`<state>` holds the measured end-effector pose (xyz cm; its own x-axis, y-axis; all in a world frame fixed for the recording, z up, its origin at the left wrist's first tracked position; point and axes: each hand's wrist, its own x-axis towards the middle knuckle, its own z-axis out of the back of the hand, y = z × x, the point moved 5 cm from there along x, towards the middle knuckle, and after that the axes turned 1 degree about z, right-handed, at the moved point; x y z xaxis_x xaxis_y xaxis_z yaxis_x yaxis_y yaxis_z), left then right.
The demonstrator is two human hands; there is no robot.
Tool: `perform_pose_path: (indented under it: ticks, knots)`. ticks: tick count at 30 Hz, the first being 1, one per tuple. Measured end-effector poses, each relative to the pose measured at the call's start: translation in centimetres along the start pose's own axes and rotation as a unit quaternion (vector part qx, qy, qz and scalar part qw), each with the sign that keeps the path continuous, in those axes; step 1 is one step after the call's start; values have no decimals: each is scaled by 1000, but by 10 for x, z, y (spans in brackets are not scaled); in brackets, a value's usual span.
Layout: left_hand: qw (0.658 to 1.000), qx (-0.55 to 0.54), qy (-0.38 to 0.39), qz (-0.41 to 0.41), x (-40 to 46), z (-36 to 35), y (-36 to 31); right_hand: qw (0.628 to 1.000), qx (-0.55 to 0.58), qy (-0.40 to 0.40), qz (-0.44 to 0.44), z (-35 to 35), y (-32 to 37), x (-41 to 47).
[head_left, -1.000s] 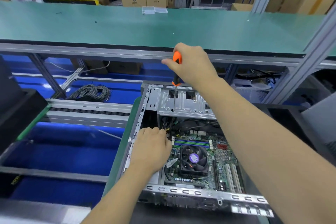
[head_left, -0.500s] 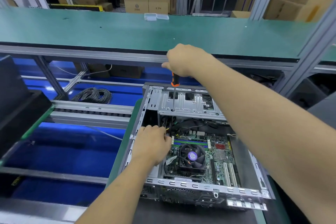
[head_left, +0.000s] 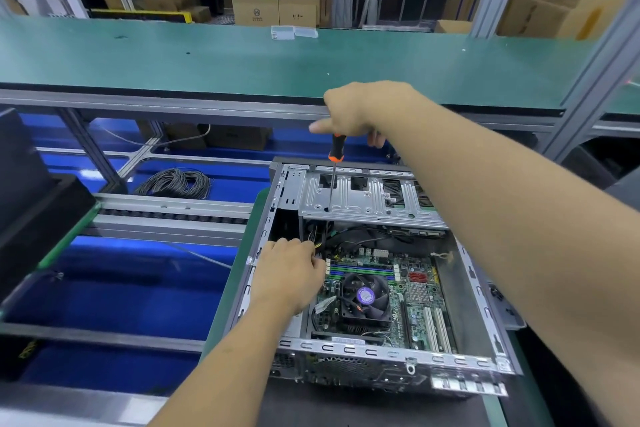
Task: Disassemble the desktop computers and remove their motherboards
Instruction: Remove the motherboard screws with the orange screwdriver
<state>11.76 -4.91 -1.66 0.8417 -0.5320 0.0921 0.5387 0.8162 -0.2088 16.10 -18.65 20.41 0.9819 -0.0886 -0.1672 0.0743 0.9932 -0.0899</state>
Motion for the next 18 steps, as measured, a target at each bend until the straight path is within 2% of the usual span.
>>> perform_pose_path:
  ticks: [2,4,7,10,12,15,18]
  knots:
    - [1000,0,1,-1,0,0,0,1000,-8,-23,7,0,4,3]
    - [1000,-2,1,-1,0,1,-1,999,19,7,39,0,11,5]
    - [1000,-3,1,-1,-1,1,-1,998,23,44,29,1,12,0]
    - [1000,-2,2,-4,0,0,-1,999,-38,-8,-21,1,10,-1]
    - [1000,-1,4,-2,0,0,-1,999,-33,-23,13,-1,16,2]
    - [1000,4,6,1,0,0,0,999,-1,-3,41,2,17,-1]
    - [1000,7,5,0,0,-1,0,998,-27,-44,-27,-2,11,-1]
